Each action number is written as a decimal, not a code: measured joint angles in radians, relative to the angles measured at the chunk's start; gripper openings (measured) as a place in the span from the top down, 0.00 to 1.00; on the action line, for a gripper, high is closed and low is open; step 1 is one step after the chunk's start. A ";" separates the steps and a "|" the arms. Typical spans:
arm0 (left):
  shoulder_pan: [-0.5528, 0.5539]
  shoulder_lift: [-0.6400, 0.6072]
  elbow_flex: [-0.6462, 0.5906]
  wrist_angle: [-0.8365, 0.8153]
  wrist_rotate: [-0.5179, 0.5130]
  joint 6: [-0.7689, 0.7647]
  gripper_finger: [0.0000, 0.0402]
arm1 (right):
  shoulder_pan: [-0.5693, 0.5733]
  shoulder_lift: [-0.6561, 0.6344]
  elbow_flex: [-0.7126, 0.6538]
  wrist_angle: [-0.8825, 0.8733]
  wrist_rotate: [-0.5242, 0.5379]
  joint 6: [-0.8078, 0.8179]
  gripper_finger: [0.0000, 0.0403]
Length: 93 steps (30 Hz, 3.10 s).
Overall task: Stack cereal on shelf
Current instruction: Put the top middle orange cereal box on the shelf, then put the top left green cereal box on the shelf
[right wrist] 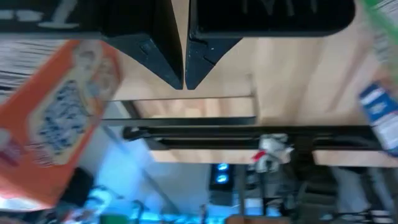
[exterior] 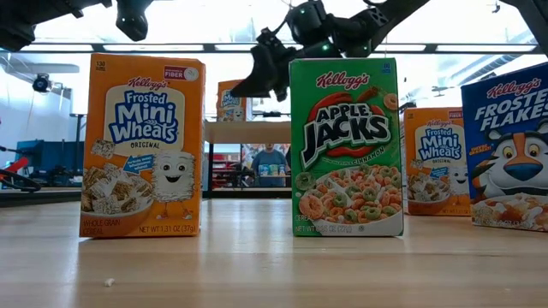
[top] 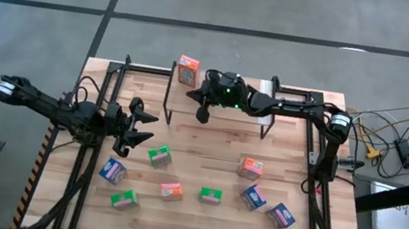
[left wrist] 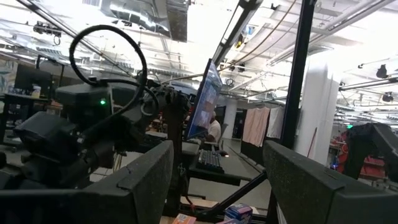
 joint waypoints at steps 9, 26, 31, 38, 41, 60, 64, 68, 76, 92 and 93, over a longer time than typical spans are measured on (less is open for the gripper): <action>0.000 -0.010 0.000 0.004 0.000 0.000 0.42 | -0.036 0.000 -0.015 0.086 0.139 -0.039 0.98; 0.000 -0.014 0.000 0.004 0.000 0.001 0.42 | -0.065 0.000 -0.025 0.087 0.072 0.004 0.98; 0.000 -0.013 0.000 0.004 0.000 0.001 0.42 | -0.038 0.035 -0.029 0.182 0.049 0.011 0.98; 0.000 -0.009 0.000 0.003 0.000 0.001 0.42 | -0.035 0.149 0.039 0.261 0.084 0.011 0.98; 0.000 -0.008 0.000 0.003 0.000 0.001 0.42 | -0.034 0.201 0.088 0.262 0.108 0.000 0.98; 0.000 -0.005 0.000 -0.002 0.000 0.001 0.42 | -0.039 0.280 0.194 0.233 0.182 -0.054 0.98; 0.000 -0.005 0.000 -0.002 0.000 0.001 0.42 | -0.041 0.280 0.202 0.232 0.183 -0.067 0.98; 0.000 -0.005 0.000 -0.002 0.000 0.001 0.42 | -0.049 0.280 0.206 0.232 0.181 -0.080 0.98; 0.000 -0.005 0.000 0.000 0.000 0.001 0.42 | -0.039 0.247 0.206 0.169 0.180 -0.080 0.98; 0.000 -0.001 0.000 -0.016 0.000 0.000 0.42 | 0.041 -0.009 0.147 -0.336 0.115 -0.109 0.98; 0.000 0.000 0.000 -0.019 0.000 0.000 0.42 | 0.046 -0.031 0.120 -0.337 0.092 -0.108 0.98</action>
